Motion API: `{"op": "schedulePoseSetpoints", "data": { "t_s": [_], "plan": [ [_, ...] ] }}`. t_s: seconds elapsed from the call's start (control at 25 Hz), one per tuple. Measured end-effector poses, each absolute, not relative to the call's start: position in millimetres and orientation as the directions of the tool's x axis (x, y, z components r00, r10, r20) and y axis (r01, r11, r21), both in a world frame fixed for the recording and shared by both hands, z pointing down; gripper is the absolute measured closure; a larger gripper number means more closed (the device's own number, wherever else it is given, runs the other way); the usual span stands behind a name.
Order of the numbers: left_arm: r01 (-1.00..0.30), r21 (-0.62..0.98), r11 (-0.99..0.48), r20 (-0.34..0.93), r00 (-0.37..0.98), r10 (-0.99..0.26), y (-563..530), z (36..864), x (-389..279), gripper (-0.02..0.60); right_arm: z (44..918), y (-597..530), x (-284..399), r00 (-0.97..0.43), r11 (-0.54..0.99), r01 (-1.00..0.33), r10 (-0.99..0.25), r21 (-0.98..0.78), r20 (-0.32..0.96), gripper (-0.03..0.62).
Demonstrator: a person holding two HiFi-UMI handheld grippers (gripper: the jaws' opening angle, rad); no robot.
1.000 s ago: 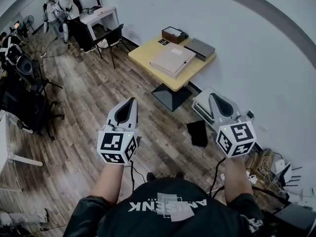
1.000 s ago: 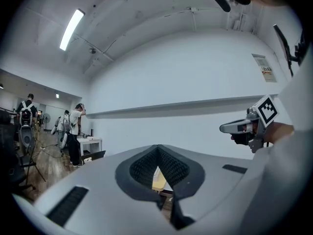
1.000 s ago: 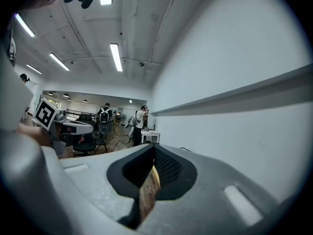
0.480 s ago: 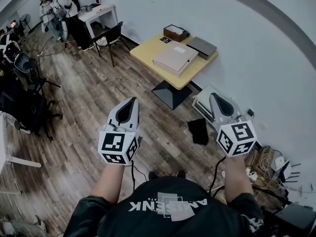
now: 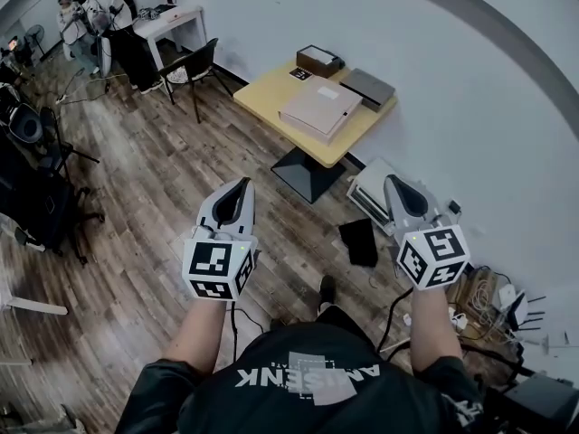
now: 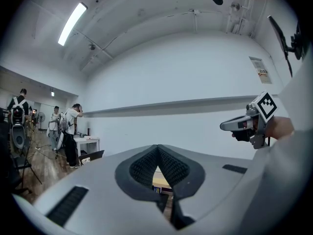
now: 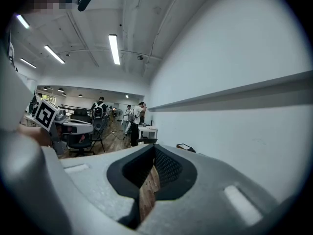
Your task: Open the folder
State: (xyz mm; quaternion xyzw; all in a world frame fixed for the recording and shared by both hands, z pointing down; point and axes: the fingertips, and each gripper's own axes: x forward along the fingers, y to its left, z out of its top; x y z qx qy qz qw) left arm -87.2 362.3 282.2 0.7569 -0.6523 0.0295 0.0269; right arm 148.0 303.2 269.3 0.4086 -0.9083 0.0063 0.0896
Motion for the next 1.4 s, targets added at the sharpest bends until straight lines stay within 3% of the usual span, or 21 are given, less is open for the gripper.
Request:
{"op": "schedulePoseSetpoints", "data": {
  "t_s": [0.6, 1.4],
  "plan": [
    [-0.998, -0.004, -0.056, 0.073, 0.056, -0.996, 210, 269, -106, 0.583, 274, 117, 119, -0.745, 0.749, -0.662, -0.656, -0.019, 0.120, 0.591],
    [-0.999, -0.019, 0.041, 0.117, -0.043, -0.992, 36, 266, -62, 0.581, 282, -61, 162, -0.795, 0.799, -0.601, -0.592, -0.035, 0.134, 0.591]
  ]
}}
